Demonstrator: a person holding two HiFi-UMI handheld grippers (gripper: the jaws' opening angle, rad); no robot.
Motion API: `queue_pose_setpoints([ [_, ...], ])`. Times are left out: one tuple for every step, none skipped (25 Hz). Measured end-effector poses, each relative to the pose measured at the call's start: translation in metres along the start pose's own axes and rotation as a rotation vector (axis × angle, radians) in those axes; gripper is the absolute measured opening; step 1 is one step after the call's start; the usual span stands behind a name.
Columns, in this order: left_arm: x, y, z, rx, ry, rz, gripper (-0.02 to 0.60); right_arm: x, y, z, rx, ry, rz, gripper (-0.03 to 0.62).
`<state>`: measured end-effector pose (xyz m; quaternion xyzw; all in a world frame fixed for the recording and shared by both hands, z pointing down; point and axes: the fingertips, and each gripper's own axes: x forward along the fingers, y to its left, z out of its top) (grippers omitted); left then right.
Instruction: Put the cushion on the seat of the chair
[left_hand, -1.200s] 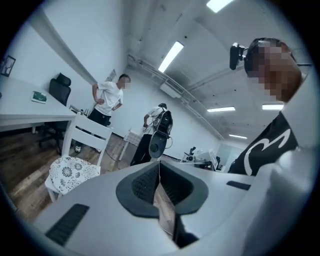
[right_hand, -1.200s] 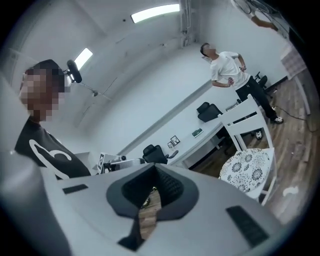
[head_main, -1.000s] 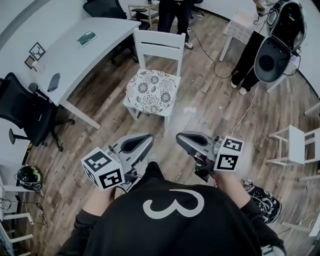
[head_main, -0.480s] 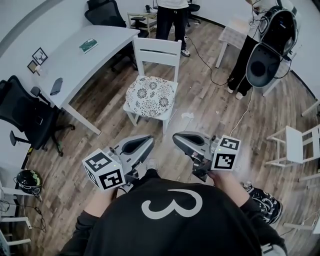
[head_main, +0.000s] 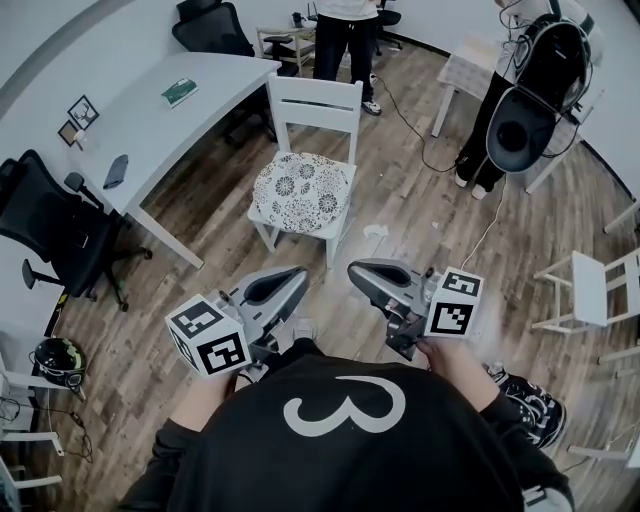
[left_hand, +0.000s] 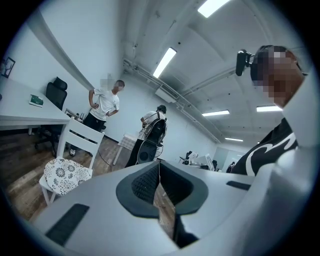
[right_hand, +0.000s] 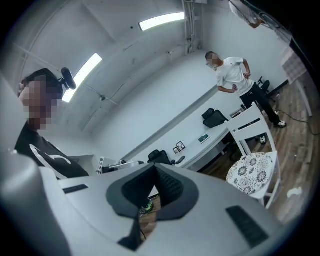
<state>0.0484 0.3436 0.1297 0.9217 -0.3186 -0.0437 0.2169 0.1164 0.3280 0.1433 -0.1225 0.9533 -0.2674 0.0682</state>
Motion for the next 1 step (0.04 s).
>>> queue_pose_setpoints([
  [0.0002, -0.0006, 0.0005, 0.002, -0.001, -0.002, 0.017, -0.0003, 0.0001, 0.0007, 0.002, -0.002, 0.001, 0.008],
])
